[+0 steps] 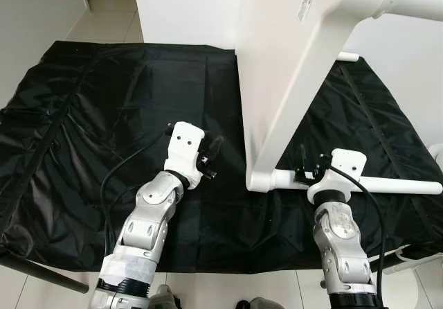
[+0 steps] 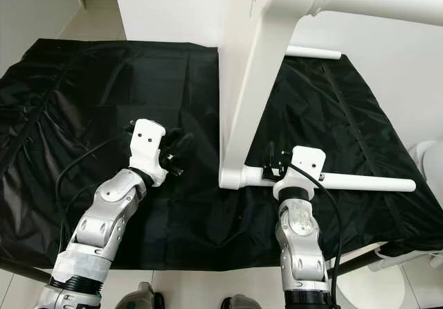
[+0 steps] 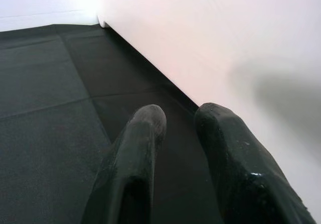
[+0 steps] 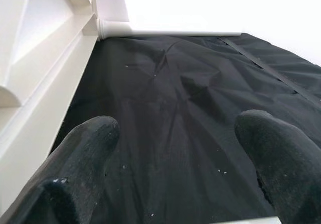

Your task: Building children table

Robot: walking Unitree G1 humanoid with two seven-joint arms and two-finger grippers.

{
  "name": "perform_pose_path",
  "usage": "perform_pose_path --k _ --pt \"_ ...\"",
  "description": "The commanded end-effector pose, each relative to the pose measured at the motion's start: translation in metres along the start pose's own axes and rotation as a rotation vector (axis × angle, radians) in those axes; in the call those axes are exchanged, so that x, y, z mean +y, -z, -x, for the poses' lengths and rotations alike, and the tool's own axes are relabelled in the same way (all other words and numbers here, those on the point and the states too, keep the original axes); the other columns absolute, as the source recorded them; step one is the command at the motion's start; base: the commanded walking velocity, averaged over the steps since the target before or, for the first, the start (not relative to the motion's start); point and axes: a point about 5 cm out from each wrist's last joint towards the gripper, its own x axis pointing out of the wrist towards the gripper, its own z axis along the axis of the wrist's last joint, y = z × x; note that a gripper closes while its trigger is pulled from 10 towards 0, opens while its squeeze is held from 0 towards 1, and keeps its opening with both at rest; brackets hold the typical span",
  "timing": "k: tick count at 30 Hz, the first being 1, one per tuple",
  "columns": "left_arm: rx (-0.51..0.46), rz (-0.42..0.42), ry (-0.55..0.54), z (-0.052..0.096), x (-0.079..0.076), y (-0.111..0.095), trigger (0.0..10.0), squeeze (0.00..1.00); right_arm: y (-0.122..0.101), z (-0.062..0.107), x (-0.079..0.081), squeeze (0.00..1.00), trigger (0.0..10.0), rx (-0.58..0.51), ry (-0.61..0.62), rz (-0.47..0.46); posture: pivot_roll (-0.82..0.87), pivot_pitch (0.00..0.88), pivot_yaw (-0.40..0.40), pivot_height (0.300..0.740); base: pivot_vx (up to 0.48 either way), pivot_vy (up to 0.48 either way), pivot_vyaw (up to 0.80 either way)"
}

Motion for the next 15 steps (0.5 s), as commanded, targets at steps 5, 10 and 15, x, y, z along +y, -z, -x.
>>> perform_pose_path --k 5,10,15 --pt "-0.011 -0.029 -0.164 -0.001 0.005 -0.004 10.0 0.0 0.005 0.006 -0.001 0.0 10.0 0.022 0.011 0.017 0.08 0.049 -0.053 0.74 0.0 0.0 0.0" --pt "-0.018 -0.044 -0.157 0.001 0.005 -0.004 10.0 0.0 0.008 0.024 -0.001 0.0 10.0 0.033 0.025 0.012 0.08 0.045 -0.063 0.74 0.0 0.0 0.0" --pt "-0.025 -0.055 -0.142 0.003 0.006 -0.004 10.0 0.0 0.009 0.045 -0.002 0.0 10.0 0.034 0.02 0.002 0.08 0.039 -0.059 0.74 0.0 0.0 0.0"
